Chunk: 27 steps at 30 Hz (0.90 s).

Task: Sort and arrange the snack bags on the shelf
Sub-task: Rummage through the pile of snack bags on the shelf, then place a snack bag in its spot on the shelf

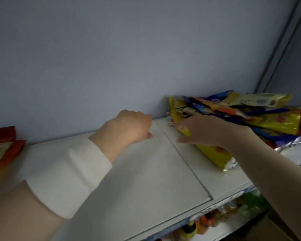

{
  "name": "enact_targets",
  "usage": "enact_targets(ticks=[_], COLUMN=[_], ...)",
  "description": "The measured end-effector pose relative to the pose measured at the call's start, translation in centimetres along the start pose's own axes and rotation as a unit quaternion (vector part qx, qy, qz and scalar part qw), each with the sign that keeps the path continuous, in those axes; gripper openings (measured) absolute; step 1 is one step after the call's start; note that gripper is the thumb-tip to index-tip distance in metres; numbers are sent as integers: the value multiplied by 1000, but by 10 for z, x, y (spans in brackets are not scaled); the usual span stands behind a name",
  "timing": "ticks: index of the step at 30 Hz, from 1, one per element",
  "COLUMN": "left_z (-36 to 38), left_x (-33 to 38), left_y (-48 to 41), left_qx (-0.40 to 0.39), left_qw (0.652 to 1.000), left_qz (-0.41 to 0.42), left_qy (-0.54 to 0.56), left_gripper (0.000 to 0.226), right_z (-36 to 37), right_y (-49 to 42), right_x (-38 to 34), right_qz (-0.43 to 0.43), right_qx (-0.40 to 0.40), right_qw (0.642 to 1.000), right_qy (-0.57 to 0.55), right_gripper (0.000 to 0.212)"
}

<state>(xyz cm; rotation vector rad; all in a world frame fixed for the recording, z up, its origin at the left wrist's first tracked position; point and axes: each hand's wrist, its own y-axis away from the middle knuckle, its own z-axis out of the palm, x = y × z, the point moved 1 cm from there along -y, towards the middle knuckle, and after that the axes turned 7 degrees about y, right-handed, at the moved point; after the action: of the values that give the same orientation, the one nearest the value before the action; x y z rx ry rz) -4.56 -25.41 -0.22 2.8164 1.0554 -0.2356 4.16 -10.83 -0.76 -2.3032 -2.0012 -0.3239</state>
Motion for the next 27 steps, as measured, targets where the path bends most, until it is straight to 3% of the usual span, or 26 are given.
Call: enact_targets(ticks=[5,10,13,17,22,25,27], left_z=[-40,-68,-70,-57,-31,-5,-7], left_x=[134,203,212,200,188,178,178], left_y=[-59,-117,-152,-200,-250,-281,-281], left_qx=[8,38,17,10,-38,-11,2], left_qw=[999,998,996,979,907,897,893], left_qz=[19,16,-10,-106,-216,-240,-264], left_qy=[26,47,92,175,360,370,364], left_gripper=[45,45,50,61,101,124,119], right_z=[5,10,14,17,21,20,21], right_y=[51,75,72,50,17,-1,-11], right_x=[129,227,265,295,314,327,334], right_qz=[36,73,78,68,53,47,35], right_qx=[15,20,5,8,-3,-8,-9], right_qw=[999,997,997,998,999,999,999], right_qy=[-6,-15,-20,-15,-4,7,-2], right_gripper=[53,55,57,58,60,56,51])
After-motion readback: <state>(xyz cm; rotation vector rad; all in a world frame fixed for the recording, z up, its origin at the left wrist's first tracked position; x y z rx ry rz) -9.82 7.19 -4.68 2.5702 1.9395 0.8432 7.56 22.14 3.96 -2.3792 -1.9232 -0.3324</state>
